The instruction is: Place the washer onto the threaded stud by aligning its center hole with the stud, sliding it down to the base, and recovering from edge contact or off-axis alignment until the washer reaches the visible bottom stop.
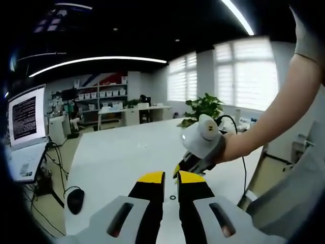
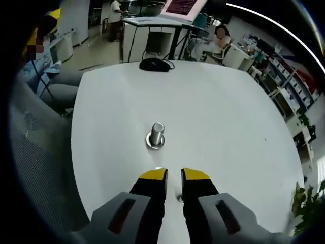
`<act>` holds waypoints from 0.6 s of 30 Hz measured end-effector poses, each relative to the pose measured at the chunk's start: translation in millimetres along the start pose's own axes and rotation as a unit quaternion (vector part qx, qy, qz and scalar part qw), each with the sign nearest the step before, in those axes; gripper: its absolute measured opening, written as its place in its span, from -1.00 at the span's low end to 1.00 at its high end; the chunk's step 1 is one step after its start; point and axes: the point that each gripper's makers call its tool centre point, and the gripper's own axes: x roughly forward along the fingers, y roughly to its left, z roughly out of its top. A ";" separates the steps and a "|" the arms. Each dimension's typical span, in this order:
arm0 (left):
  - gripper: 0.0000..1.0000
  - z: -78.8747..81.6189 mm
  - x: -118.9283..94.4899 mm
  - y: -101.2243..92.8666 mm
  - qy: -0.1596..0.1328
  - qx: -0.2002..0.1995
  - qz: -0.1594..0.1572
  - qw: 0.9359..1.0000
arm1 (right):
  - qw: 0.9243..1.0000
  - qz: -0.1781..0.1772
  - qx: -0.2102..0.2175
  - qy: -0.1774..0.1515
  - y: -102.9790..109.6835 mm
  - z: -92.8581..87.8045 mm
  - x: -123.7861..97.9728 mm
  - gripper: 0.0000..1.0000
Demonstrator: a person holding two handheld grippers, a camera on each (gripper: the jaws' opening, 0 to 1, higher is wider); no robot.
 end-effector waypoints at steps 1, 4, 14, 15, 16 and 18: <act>-0.86 -0.2 0.3 -0.1 0.001 0.001 0.000 1.000 | 1.000 0.004 0.002 0.002 1.4 -1.3 2.3 -0.70; -0.86 -1.7 0.3 -0.3 0.004 0.004 0.000 1.000 | 1.000 0.009 0.006 0.007 5.3 -5.0 7.6 -0.68; -0.86 -1.1 -0.5 1.6 0.001 0.003 0.004 1.000 | 0.998 0.045 0.030 0.034 23.1 -28.5 25.7 -0.67; -0.86 -1.0 -0.5 1.4 0.001 0.003 0.003 1.000 | 0.998 0.046 0.029 0.035 23.7 -29.7 27.5 -0.66; -0.86 -0.9 -0.4 1.2 0.001 0.003 0.003 1.000 | 0.998 0.046 0.025 0.038 23.7 -30.7 28.5 -0.66; -0.86 -1.0 -0.1 1.1 0.001 0.001 0.003 1.000 | 0.998 0.048 0.021 0.041 24.0 -32.0 29.3 -0.66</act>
